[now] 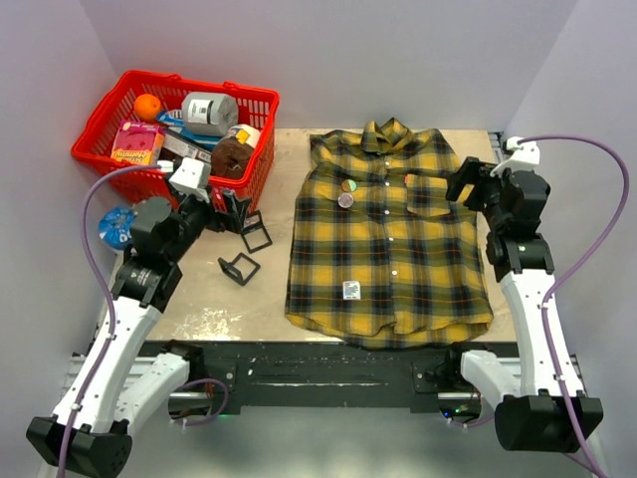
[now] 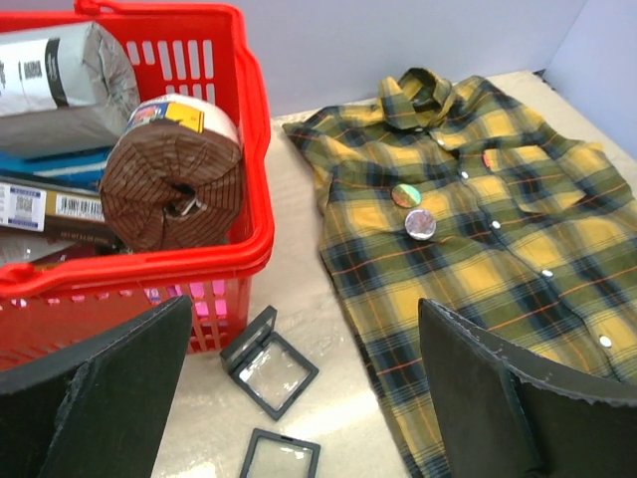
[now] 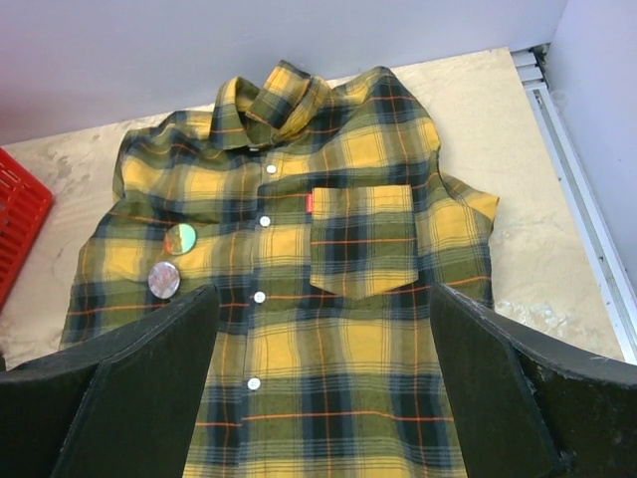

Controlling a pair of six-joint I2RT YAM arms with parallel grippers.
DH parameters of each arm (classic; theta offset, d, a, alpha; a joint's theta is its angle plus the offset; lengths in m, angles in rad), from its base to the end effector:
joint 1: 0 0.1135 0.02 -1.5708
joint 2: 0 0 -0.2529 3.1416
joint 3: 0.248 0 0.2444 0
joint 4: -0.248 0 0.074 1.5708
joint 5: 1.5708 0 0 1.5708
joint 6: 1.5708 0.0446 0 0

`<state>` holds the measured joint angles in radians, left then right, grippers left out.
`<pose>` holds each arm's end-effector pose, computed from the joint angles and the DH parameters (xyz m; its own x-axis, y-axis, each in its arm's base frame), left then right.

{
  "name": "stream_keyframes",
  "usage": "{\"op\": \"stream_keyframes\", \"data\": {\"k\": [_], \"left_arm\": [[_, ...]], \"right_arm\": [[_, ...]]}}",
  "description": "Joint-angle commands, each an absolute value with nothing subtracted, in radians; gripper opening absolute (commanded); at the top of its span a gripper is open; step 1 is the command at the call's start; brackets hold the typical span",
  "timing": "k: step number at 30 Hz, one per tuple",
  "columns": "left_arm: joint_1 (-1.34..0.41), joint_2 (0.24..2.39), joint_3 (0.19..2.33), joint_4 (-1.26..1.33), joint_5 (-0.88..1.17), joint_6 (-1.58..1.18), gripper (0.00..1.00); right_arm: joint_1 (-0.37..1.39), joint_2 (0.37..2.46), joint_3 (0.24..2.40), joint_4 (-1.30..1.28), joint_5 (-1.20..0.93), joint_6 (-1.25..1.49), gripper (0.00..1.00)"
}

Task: Pin the brooch onto the clothing

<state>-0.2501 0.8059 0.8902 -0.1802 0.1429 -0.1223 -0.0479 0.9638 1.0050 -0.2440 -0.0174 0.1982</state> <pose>0.1859 -0.0540 0.3644 -0.1387 -0.0892 -0.9863 0.3682 0.9199 -0.1350 0.2259 -0.0101 0.3670 -0.1912 0.2063 -0.9596 0.0699 0.9780 0.1963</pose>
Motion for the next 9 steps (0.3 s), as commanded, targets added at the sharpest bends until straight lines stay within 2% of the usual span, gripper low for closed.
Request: {"op": "stream_keyframes", "data": {"k": [1,9], "left_arm": [[-0.252,0.784,0.859,-0.120,0.094,-0.094,0.99],[-0.252,0.778,0.827,-0.118,0.104,-0.097,0.99]], "right_arm": [[-0.051,0.931,0.996,-0.245,-0.014,0.198,0.89],[-0.051,0.916,0.983,-0.242,-0.015,0.198,0.89]]}}
